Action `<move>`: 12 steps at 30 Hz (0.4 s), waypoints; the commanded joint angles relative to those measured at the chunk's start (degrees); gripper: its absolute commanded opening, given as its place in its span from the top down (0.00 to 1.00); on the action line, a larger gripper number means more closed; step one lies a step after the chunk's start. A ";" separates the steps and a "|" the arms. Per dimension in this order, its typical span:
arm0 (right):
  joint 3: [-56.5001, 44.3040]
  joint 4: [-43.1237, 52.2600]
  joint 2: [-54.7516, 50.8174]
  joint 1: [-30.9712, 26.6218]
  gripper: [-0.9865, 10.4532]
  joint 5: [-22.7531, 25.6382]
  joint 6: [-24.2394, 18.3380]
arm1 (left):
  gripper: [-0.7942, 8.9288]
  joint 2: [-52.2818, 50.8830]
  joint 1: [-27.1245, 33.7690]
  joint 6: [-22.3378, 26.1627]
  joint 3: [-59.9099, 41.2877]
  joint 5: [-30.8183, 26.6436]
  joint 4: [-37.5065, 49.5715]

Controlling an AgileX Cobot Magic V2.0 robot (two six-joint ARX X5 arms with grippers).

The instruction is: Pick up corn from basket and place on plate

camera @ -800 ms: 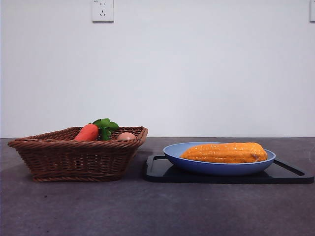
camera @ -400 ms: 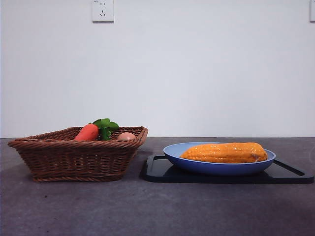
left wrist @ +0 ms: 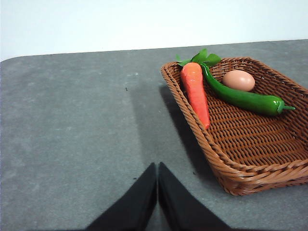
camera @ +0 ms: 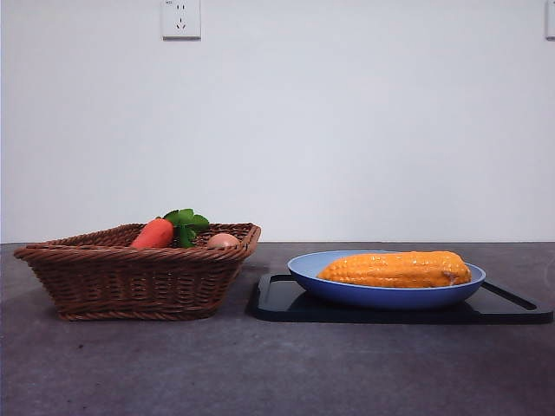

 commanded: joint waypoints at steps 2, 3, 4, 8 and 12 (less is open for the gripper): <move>-0.79 -1.95 -1.36 -0.09 0.91 0.76 1.92 | 0.91 -0.13 0.11 -0.26 -1.38 0.07 -0.83; -0.79 -2.91 -1.68 -0.09 0.91 1.38 1.95 | 0.91 -0.13 0.11 -0.26 -1.38 0.07 -0.81; -0.79 -3.54 -1.90 -0.11 0.91 1.62 1.92 | 0.91 -0.13 0.11 -0.26 -1.38 0.07 -0.83; -0.79 -6.21 -1.90 -0.09 0.91 2.10 1.90 | 0.91 -0.13 0.11 -0.26 -1.38 0.07 -0.83; -0.79 -6.84 -1.90 -0.09 0.91 2.49 1.95 | 0.91 -0.13 0.11 -0.26 -1.38 0.07 -0.81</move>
